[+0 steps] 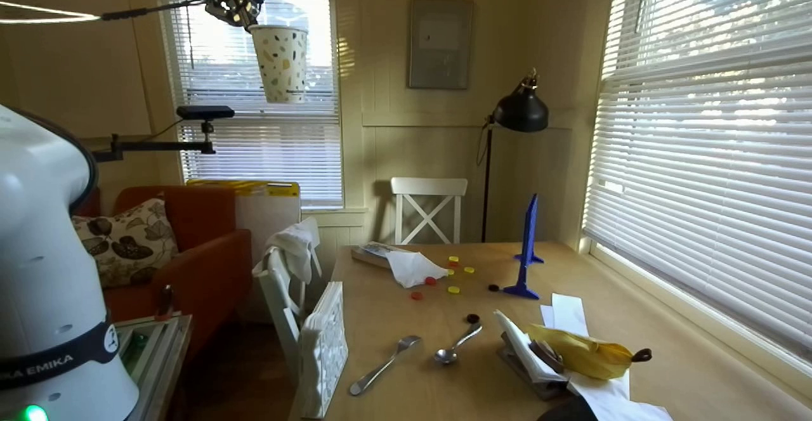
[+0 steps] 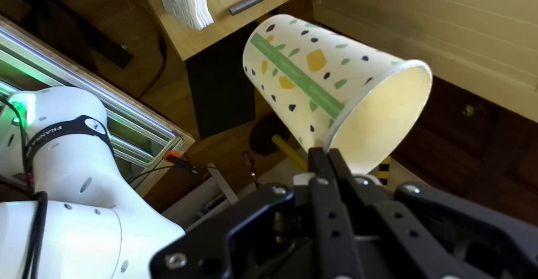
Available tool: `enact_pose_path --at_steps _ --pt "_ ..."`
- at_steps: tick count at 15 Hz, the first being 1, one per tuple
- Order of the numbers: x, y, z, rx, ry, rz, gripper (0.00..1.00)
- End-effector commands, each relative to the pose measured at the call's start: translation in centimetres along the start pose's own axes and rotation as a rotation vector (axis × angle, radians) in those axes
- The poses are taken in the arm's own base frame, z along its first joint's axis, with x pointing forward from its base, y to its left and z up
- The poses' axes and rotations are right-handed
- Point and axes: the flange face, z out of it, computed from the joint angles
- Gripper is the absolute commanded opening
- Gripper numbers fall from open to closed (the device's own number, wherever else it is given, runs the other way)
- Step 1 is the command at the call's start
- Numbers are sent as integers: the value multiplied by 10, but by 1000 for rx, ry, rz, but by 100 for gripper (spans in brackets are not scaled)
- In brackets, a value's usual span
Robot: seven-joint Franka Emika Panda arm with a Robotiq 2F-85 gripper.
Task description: Move the cup to the right
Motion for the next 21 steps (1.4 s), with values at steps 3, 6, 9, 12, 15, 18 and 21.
enact_pose_path --at_steps 3,6,9,12,15,18,21 --pt "70 -75 20 -98 -44 136 1" --pt "87 -110 40 -175 -70 155 1" --pt "89 -110 47 -182 -47 148 3" --pt "88 -114 49 -189 -44 144 1" --pt "99 -146 74 -240 -33 210 1" --pt "111 -187 103 -295 -29 219 1" --pt "119 -225 134 -368 27 233 1"
